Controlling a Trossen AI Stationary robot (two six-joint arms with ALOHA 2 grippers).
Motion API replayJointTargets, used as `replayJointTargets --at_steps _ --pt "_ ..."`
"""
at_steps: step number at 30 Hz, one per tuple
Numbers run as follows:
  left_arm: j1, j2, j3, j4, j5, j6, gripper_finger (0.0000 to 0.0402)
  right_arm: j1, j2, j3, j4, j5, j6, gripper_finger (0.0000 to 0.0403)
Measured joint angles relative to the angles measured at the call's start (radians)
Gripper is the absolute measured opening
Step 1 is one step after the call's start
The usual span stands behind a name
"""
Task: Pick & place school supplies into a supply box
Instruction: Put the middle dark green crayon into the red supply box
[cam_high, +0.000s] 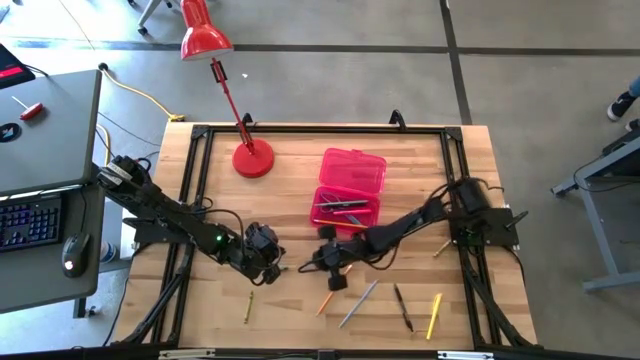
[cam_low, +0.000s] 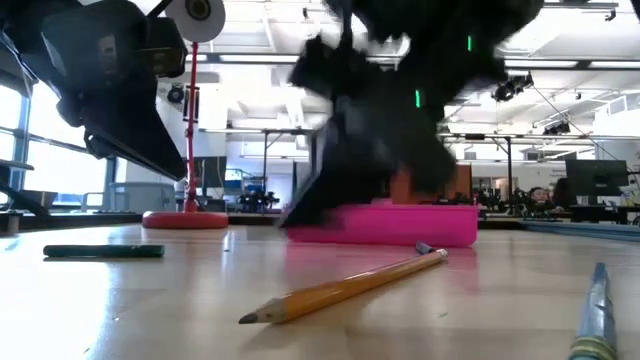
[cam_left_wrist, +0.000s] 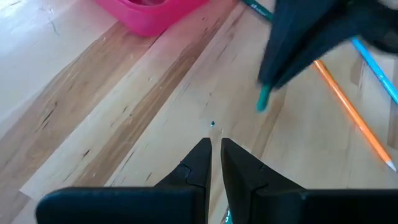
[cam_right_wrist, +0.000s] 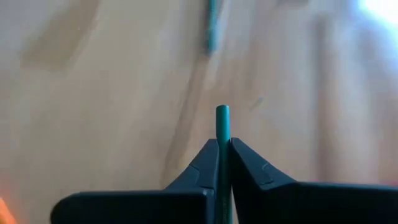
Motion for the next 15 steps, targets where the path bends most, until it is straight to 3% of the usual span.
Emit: replayJointTargets --at_steps 5,9,12,15 --pt "0.000 0.000 0.000 0.009 -0.015 -0.004 0.0069 -0.008 -0.167 0.005 -0.264 0.274 -0.003 0.0015" --pt "0.000 0.000 0.000 0.010 0.008 -0.004 0.0069 -0.050 -0.229 0.004 -0.437 0.457 0.071 0.0010" --pt "0.000 0.000 0.000 0.008 0.069 -0.005 0.0069 -0.106 -0.235 -0.009 -0.477 0.462 0.199 0.0005" --pt "0.000 0.000 0.000 0.007 0.089 -0.005 0.0069 -0.166 -0.225 -0.061 -0.448 0.369 0.270 0.0010"
